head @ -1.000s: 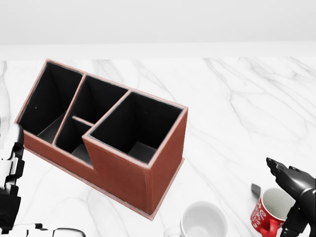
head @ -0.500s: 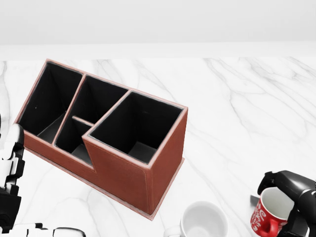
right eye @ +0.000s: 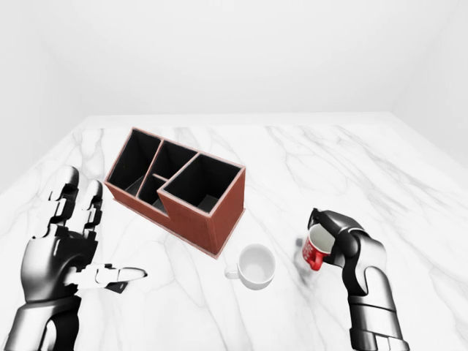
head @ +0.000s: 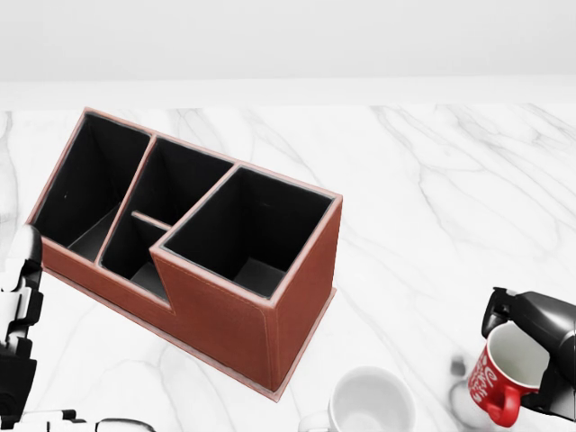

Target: Pick up the red mug and place it to the right of the caddy.

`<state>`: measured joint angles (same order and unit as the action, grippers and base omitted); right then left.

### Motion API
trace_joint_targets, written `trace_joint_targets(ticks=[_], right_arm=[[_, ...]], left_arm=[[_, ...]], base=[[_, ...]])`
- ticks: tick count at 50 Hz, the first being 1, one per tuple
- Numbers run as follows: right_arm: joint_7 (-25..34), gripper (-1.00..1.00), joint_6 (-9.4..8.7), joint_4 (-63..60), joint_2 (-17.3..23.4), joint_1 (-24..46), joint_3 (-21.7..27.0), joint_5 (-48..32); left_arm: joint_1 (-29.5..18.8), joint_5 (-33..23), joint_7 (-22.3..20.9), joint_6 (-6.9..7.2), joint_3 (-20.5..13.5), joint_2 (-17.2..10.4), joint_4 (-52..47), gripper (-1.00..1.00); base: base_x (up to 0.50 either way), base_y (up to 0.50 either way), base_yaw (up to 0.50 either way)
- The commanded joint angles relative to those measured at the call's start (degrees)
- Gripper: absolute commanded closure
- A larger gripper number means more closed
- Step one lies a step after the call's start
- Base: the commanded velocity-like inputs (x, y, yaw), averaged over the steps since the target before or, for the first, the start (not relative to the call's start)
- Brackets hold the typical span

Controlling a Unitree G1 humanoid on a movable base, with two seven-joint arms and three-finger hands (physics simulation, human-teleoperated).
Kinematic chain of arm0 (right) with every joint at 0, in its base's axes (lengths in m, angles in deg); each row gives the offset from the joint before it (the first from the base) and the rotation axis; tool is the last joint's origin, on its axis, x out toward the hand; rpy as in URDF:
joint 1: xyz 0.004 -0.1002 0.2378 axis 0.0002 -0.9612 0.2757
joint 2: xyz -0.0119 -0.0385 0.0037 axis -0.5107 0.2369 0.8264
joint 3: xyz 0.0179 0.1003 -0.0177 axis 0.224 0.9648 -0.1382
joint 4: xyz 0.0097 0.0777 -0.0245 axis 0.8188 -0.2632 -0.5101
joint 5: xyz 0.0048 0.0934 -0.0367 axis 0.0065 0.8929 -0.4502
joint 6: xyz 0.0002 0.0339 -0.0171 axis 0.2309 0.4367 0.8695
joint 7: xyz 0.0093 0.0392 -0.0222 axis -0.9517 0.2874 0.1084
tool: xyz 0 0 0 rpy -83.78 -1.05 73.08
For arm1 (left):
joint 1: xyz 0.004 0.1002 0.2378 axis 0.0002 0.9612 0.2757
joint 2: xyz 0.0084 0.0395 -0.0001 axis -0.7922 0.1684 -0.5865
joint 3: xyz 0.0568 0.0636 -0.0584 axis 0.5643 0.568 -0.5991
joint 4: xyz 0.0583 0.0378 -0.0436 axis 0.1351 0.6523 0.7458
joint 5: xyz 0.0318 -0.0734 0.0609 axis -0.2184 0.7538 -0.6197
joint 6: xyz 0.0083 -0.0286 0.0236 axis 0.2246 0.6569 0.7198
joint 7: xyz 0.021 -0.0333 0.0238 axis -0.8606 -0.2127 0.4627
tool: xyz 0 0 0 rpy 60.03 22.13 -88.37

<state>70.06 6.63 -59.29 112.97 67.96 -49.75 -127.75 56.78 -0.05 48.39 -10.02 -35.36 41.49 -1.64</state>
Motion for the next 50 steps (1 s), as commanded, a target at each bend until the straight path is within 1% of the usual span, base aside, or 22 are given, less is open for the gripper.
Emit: trace_joint_targets(ticks=[1, 6, 9, 14, 18, 29, 31, 37, 44, 50], right_arm=[[-0.01, 1.00, 0.00, -11.89, 0.89, 1.11, 3.46, -1.26], [-0.01, 1.00, 0.00, -15.67, 1.21, 2.88, 3.96, -2.06], [-0.01, 1.00, 0.00, -17.52, 1.66, 5.29, 3.92, -2.26], [-0.01, 1.00, 0.00, -18.32, 2.56, 9.21, 2.75, -2.98], [-0.01, 1.00, 0.00, -18.95, 2.40, 11.22, 1.67, -3.53], [-0.01, 1.00, 0.00, -17.58, -0.35, 15.27, -2.34, -6.39], [-0.01, 1.00, 0.00, -16.63, -1.40, 16.74, -3.61, -7.04], [-0.01, 1.00, 0.00, -14.24, -3.22, 17.74, -5.62, -8.18], [-0.01, 1.00, 0.00, -8.73, -4.84, 21.02, -7.55, -8.49], [-0.01, 1.00, 0.00, -4.69, -6.13, 21.87, -9.01, -8.20]], left_arm=[[0.73, 0.07, -0.21, 0.00, 0.27, 0.23, -1.30, -1.00], [0.74, 0.39, -0.40, 0.00, -0.18, 0.27, -1.58, -1.00], [0.64, 0.44, -0.46, 0.00, -0.28, 0.33, -1.74, -1.00], [0.64, 0.09, -0.42, 0.00, 0.10, 0.33, -1.35, -1.00], [0.60, 0.22, -0.42, 0.00, -0.04, 0.28, -1.51, -1.00], [0.64, 0.41, -0.62, 0.00, -0.35, 0.45, -2.06, -1.00], [0.79, 0.38, -0.65, 0.00, -0.17, 0.48, -2.19, -1.00], [0.57, 0.52, -0.64, 0.00, -0.38, 0.43, -2.27, -1.00], [0.61, 0.71, -0.71, 0.00, -0.60, 0.47, -2.35, -1.00], [0.74, 0.72, -0.82, 0.00, -0.57, 0.54, -2.88, -1.00]], base=[[0.00, 0.00, 0.00], [0.00, 0.00, 0.00], [0.00, 0.00, 0.00], [0.00, 0.00, 0.00], [0.00, 0.00, 0.00], [0.00, 0.00, 0.00], [0.00, 0.00, 0.00], [0.00, 0.00, 0.00], [0.00, 0.00, 0.00], [0.00, 0.00, 0.00]])
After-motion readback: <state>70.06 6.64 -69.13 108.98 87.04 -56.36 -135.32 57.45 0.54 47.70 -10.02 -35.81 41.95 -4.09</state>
